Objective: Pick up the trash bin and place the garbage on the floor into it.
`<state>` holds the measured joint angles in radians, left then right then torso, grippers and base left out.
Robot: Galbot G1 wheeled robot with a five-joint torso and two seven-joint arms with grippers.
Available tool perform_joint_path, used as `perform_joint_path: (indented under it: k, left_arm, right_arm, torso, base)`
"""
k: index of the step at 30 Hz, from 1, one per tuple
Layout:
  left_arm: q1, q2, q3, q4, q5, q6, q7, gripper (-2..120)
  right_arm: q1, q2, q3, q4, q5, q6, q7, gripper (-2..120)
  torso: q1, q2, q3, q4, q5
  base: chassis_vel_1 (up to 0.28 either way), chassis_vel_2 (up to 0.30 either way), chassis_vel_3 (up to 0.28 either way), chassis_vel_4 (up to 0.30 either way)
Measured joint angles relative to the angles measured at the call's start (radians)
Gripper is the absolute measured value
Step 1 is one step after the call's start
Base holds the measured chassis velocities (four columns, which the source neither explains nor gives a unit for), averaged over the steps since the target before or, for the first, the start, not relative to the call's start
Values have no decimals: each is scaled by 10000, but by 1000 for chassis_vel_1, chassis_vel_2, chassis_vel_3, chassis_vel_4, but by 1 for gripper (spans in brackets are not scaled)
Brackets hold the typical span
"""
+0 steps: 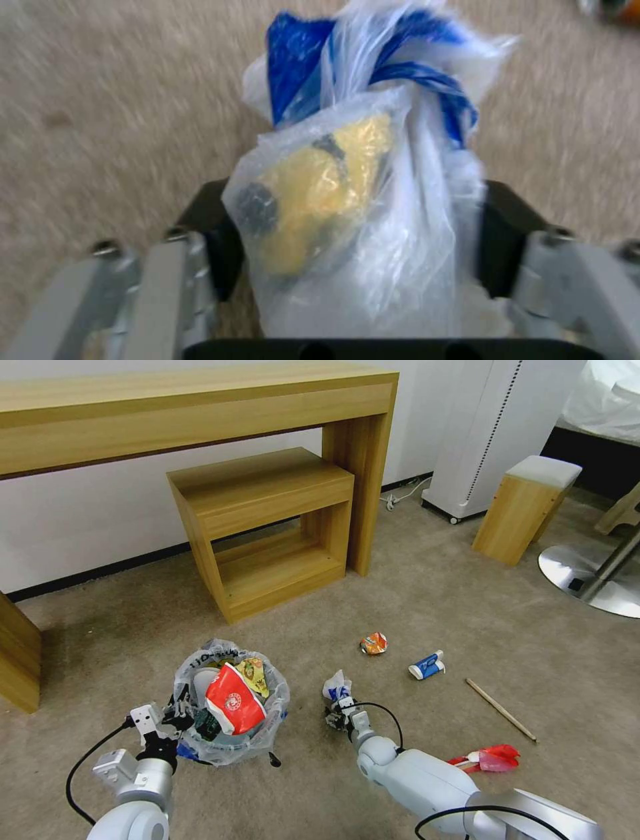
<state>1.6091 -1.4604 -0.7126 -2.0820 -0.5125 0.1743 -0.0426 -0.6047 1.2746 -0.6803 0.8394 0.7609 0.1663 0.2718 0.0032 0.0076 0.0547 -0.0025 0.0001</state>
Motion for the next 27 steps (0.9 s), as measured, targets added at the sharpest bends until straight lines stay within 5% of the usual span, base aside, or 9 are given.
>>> perform_joint_path:
  k: [2, 3, 5, 13, 21, 27]
  left_arm:
    - [-6, 10, -13, 57, 1, -8, 0, 3]
    - [-30, 33, -56, 141, -2, -20, -2, 3]
    - [-72, 79, -114, 220, -16, -21, -18, 3]
    - [-268, 109, -113, 475, -44, -20, -90, 3]
    - [-283, -33, 29, 462, 77, 21, -92, 3]
    - [-140, -162, 174, 94, 174, 103, -93, 3]
  right_arm:
    - [-46, -283, 116, 415, -7, 334, -271, 53]
    - [-183, -1030, 382, 1288, 133, 1064, -1010, 38]
    - [-374, -1940, 716, 2138, 87, 2035, -2045, 28]
    - [-909, -4068, 1359, 5541, 494, 3779, -4439, 2]
    - [-470, -5298, 1394, 8213, 656, 4018, -5073, 0]
    - [566, -5050, 218, 8568, 910, 3777, -5149, 0]
  torso:
    - [0, 0, 0, 1, 0]
    - [0, 0, 0, 4, 6]
    - [0, 0, 0, -2, 0]
    - [0, 1, -2, 1, 2]
    - [-1, 0, -1, 0, -3]
    - [0, 1, 0, 0, -1]
  base:
    - [0, 0, 0, 0]
    - [0, 0, 0, 0]
    - [0, 0, 0, 0]
    - [0, 0, 0, 0]
    - [0, 0, 0, 0]
    - [0, 0, 0, 0]
